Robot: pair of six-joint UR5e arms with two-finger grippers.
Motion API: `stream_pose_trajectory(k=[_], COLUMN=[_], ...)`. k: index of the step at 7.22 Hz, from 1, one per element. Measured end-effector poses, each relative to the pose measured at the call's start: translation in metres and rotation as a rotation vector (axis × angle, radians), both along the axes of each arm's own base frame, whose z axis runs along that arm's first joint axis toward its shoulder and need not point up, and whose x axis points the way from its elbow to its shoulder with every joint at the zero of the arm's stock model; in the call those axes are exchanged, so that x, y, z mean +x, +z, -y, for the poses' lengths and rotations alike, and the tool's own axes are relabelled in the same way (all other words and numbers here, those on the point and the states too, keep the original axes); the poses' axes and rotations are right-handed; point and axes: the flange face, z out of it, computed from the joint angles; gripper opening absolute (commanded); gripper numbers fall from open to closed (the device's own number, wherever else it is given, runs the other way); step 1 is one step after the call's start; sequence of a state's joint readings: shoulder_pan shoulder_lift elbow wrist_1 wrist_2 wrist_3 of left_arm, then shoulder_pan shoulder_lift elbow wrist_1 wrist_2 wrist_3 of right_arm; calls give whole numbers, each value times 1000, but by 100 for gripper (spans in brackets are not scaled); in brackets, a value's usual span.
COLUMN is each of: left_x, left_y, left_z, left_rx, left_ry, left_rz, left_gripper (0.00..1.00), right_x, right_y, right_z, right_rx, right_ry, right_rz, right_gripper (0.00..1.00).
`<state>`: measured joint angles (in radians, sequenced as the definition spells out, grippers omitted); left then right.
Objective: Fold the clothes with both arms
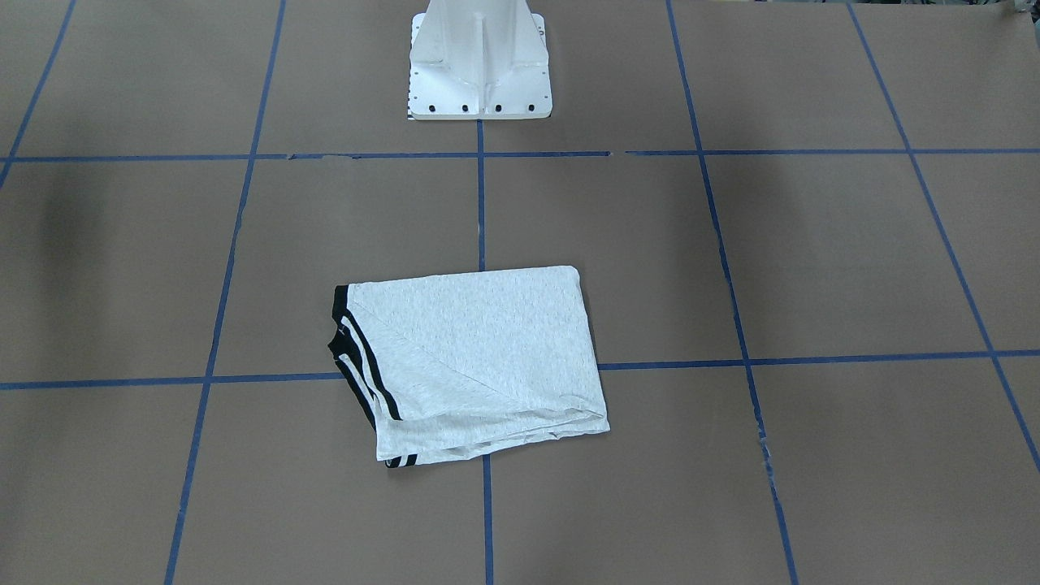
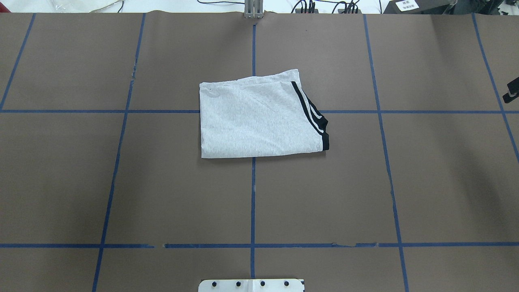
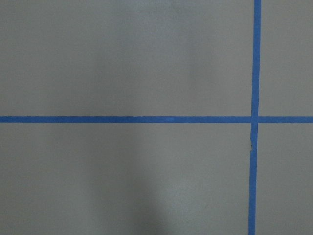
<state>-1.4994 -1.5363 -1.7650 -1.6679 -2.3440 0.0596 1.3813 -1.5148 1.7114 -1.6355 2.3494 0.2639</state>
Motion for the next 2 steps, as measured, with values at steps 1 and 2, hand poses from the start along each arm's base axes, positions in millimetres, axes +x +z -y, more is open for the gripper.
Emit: stream_pose_trajectory(k=[1,2], left_x=[-1,-2], left_y=[2,4], left_z=[1,1], left_rx=[-4,-8], left_ry=[-2,-3], left_rz=[0,1], left_gripper=[100,100], right_x=[14,27], right_y=[13,23], right_z=[-11,-19], right_rx=[-24,-45], right_ry=[21,42], right_rz=[5,8], right_gripper=[100,100])
